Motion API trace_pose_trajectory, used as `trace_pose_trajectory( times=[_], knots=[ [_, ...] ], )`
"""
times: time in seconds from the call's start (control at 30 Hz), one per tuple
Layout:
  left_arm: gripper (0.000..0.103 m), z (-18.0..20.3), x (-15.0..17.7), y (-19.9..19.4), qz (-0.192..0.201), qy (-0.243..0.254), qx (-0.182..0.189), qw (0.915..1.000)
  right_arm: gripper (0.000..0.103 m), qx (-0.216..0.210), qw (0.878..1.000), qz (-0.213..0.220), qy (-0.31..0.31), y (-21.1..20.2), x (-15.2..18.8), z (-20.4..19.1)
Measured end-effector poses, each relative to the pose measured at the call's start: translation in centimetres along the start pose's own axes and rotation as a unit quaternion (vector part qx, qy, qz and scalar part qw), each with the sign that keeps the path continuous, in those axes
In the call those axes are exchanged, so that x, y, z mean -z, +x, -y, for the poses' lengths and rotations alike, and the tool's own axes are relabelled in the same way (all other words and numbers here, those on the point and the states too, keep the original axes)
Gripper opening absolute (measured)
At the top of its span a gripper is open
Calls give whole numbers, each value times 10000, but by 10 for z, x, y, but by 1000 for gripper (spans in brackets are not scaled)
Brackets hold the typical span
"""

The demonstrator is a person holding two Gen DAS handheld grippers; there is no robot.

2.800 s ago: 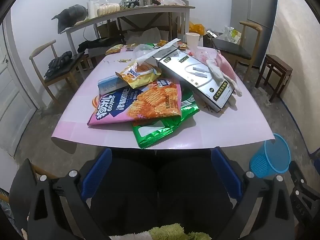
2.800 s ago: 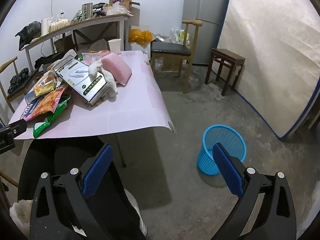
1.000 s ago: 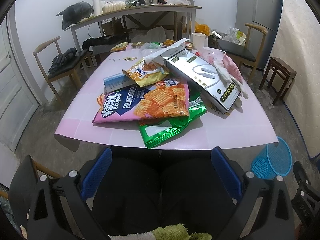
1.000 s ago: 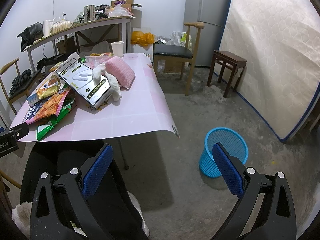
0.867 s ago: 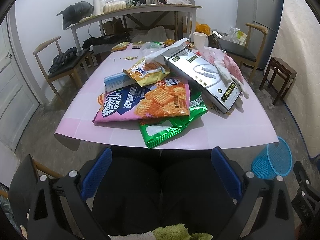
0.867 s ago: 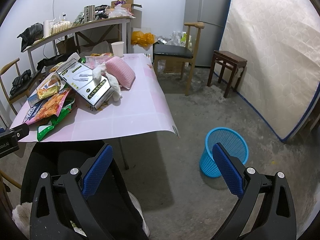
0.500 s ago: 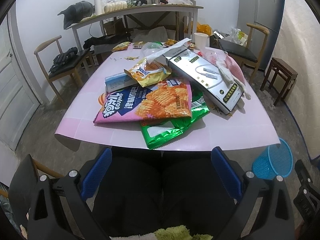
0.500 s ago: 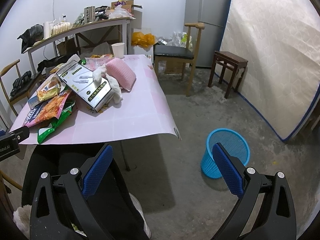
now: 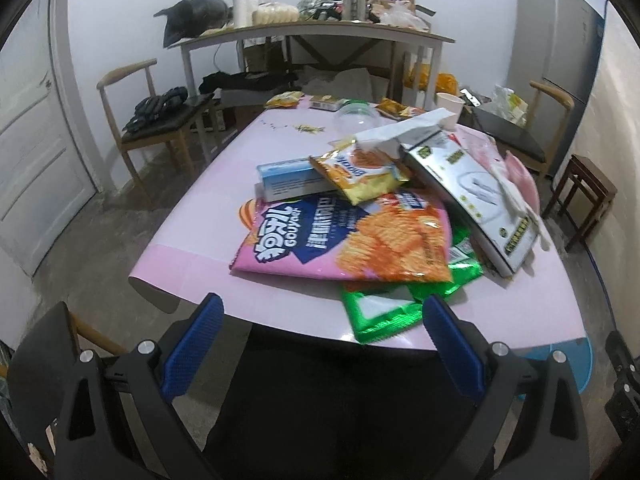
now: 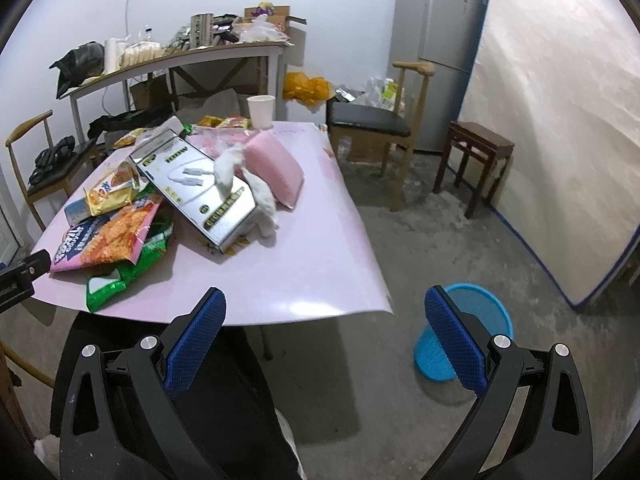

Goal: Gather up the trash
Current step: 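Reach both tools toward the clear plastic lid and red wrapper on the table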

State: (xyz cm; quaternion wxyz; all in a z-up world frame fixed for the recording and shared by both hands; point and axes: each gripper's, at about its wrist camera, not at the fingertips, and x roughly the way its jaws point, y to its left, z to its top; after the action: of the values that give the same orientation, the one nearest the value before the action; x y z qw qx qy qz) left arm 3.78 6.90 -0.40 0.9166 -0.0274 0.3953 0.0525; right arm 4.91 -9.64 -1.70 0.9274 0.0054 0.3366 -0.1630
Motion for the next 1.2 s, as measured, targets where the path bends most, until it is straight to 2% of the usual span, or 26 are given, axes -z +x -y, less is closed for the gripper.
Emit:
trace_pose_trajectory(
  times=[0.3,0.57,0.87,1.03,1.2],
  knots=[
    [97,-18,-7,22,-267,-185,44,9995,95,-284,9989,30,-377,18,-23,-30],
    [97,-38,-21,18,175,-360,-168,9991,95,-634,9944,294,-790,15,-57,-70],
    [97,-68,-38,23,184,-563,163,9981,95,-1064,9910,362,-721,11,-78,-92],
    [97,-76,-47,35,33,-592,580,9966,95,-1017,9937,275,-376,14,-78,-80],
    [97,-71,-55,43,-53,-450,796,9958,95,-960,9953,71,22,25,-82,-58]
  ],
)
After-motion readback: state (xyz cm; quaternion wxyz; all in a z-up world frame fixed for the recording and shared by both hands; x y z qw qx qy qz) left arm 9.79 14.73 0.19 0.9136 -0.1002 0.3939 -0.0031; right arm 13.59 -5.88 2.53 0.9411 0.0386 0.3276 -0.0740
